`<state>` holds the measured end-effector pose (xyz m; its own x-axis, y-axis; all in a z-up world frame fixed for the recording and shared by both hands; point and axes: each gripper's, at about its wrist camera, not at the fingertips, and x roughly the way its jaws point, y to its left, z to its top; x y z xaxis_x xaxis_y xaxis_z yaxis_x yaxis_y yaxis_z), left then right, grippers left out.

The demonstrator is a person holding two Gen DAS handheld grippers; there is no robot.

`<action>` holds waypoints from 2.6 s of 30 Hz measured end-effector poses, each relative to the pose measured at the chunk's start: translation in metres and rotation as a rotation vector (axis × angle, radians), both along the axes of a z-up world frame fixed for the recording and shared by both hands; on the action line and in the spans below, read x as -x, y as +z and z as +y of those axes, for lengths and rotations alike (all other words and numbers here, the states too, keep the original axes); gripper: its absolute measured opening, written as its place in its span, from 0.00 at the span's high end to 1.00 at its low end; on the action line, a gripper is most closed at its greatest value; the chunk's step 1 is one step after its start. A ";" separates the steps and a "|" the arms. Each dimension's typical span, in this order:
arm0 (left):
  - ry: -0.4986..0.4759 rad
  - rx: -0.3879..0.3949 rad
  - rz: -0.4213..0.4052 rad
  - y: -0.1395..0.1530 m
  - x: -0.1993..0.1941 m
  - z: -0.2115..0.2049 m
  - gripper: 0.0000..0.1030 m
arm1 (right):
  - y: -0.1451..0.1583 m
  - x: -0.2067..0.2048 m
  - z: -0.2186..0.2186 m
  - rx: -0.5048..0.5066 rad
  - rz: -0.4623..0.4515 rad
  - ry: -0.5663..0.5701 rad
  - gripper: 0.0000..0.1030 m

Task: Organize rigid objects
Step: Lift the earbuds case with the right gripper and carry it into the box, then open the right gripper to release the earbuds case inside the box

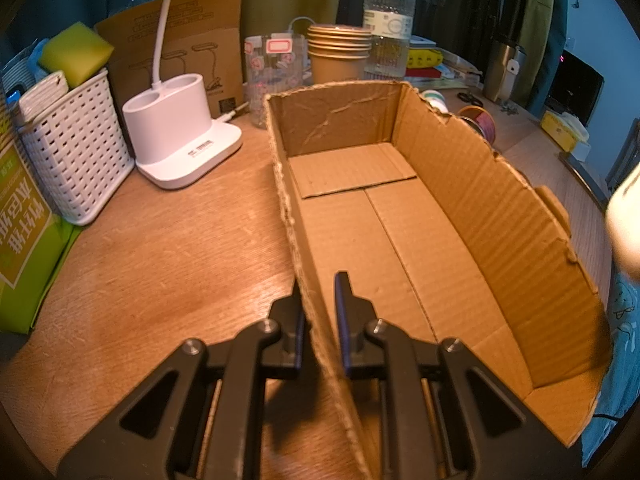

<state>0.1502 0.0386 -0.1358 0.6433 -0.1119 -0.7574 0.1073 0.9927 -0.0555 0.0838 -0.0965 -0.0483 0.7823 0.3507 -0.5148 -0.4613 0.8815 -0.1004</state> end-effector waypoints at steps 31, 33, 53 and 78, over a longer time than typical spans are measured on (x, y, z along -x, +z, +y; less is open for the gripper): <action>-0.002 0.000 0.000 0.000 0.000 0.000 0.86 | -0.057 -0.016 0.021 0.073 0.209 0.080 0.53; -0.003 0.001 0.003 0.000 0.000 0.001 0.86 | -0.058 -0.016 0.022 0.080 0.211 0.080 0.53; -0.004 0.001 0.003 0.001 0.000 0.001 0.86 | -0.050 -0.015 0.019 0.066 0.185 0.075 0.52; -0.005 0.001 0.003 0.001 0.000 0.001 0.86 | -0.015 -0.011 -0.015 0.014 0.060 -0.035 0.45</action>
